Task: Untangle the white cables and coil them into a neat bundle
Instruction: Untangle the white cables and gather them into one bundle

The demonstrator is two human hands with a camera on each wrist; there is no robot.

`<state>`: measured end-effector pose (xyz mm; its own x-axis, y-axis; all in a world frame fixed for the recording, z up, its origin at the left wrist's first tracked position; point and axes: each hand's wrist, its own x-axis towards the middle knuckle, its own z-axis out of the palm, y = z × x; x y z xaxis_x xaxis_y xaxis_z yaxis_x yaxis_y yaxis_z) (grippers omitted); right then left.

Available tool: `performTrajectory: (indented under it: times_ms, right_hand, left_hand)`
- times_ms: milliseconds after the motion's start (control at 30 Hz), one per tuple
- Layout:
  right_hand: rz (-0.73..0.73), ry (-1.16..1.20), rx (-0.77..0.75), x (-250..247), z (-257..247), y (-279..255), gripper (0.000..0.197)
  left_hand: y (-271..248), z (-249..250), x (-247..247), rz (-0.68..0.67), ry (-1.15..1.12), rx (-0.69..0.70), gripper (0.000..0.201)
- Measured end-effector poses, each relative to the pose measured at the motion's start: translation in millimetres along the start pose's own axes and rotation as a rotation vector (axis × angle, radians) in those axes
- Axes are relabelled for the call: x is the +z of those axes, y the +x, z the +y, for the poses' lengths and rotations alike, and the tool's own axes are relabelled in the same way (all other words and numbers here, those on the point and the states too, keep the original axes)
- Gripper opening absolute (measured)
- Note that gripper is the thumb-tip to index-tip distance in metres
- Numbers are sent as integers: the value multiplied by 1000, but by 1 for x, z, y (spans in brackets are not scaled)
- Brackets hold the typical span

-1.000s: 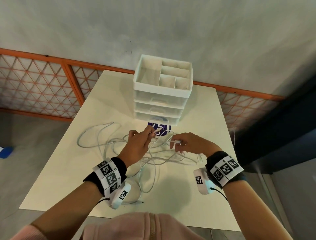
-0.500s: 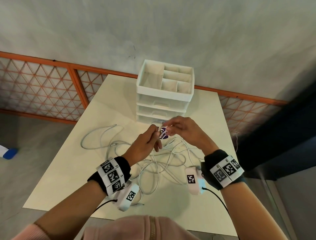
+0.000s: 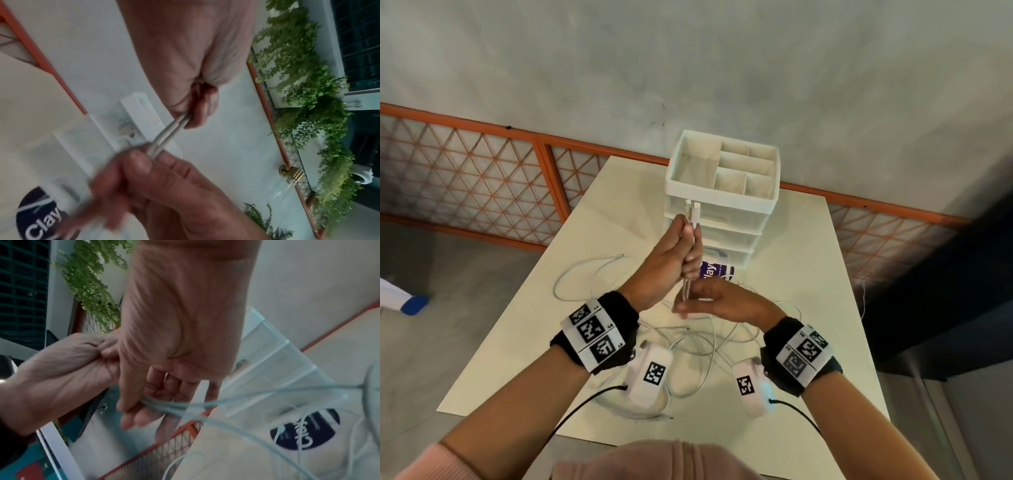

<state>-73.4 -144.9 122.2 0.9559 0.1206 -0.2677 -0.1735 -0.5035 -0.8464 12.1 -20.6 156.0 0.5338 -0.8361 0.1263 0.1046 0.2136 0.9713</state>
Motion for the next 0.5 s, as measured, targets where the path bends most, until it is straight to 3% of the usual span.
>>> performTrajectory:
  times_ms: [133,267,333,433,500]
  right_hand:
    - [82,-243,85,-24,30,-12,26]
    - [228,-94,164,-53,53,-41,24]
    - [274,-85,130,-63,45,-50,22]
    - [203,-163,41,-62,14,-47,22]
    - [208,-190,-13,-55,-5,-38,23]
  left_hand:
    - [-6,16,-26,160,183,132,28]
    - [-15,22,-53,291,396,137,27]
    - [-17,11,-58,217,620,40,27]
    - [-16,-13,-42,18,803,-99,54]
    - [-12,-28,-25,-56,822,-89,45]
